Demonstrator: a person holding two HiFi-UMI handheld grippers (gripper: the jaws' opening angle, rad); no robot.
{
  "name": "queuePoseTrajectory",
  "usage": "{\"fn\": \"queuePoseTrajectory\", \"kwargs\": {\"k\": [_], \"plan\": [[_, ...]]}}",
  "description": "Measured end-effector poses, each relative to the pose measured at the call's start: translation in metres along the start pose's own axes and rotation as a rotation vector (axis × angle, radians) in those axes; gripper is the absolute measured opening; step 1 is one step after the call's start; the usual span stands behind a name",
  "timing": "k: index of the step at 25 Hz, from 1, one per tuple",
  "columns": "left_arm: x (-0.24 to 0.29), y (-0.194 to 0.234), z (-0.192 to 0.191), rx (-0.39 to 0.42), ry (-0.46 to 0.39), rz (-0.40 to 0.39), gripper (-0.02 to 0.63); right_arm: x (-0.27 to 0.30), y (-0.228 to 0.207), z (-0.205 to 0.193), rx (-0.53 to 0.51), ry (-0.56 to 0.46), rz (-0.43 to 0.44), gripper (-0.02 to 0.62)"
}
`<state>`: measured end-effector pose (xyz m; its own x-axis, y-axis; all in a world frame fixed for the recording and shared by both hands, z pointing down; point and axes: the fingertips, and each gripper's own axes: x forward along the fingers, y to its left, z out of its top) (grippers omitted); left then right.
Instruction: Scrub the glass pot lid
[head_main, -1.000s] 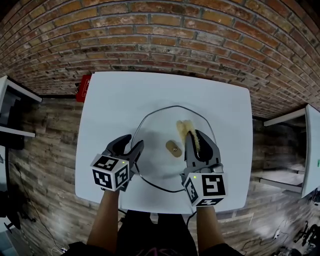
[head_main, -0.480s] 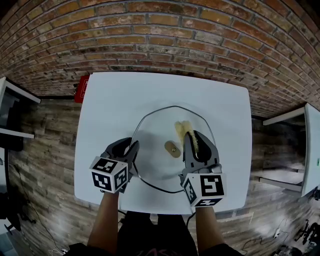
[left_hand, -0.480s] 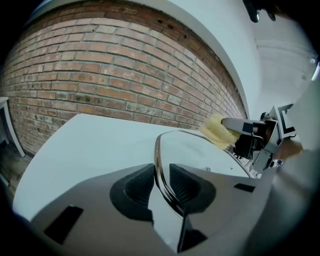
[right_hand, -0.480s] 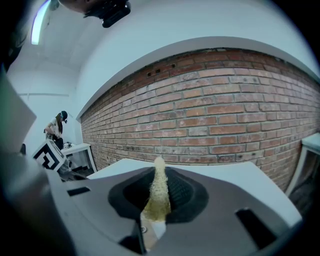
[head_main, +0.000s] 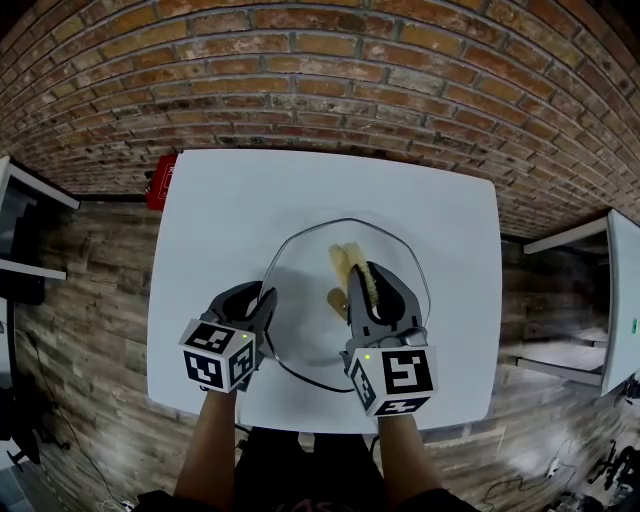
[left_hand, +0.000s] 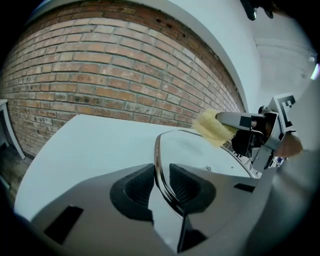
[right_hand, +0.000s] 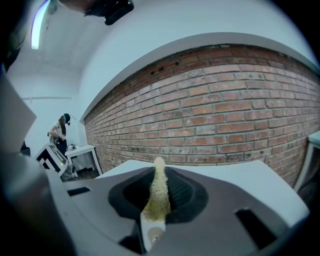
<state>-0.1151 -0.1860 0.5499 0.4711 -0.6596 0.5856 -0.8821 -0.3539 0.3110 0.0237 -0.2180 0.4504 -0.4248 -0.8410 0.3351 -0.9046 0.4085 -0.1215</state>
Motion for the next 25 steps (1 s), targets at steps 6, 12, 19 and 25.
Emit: {"fn": "queuePoseTrajectory", "kwargs": {"k": [6, 12, 19, 25], "plan": [[0.001, -0.001, 0.001, -0.001, -0.002, 0.002, 0.101, 0.025, 0.035, -0.006, 0.000, 0.043, 0.072, 0.058], [0.003, 0.000, 0.002, 0.004, 0.001, 0.000, 0.100, 0.045, 0.057, -0.017, -0.003, 0.092, 0.123, 0.058], [0.004, 0.002, 0.003, 0.007, 0.003, -0.003, 0.100, 0.059, 0.060, -0.037, -0.031, 0.157, 0.121, 0.058], [0.006, 0.002, 0.005, 0.009, 0.004, -0.001, 0.100, 0.056, 0.025, -0.049, -0.063, 0.223, 0.025, 0.058]]}}
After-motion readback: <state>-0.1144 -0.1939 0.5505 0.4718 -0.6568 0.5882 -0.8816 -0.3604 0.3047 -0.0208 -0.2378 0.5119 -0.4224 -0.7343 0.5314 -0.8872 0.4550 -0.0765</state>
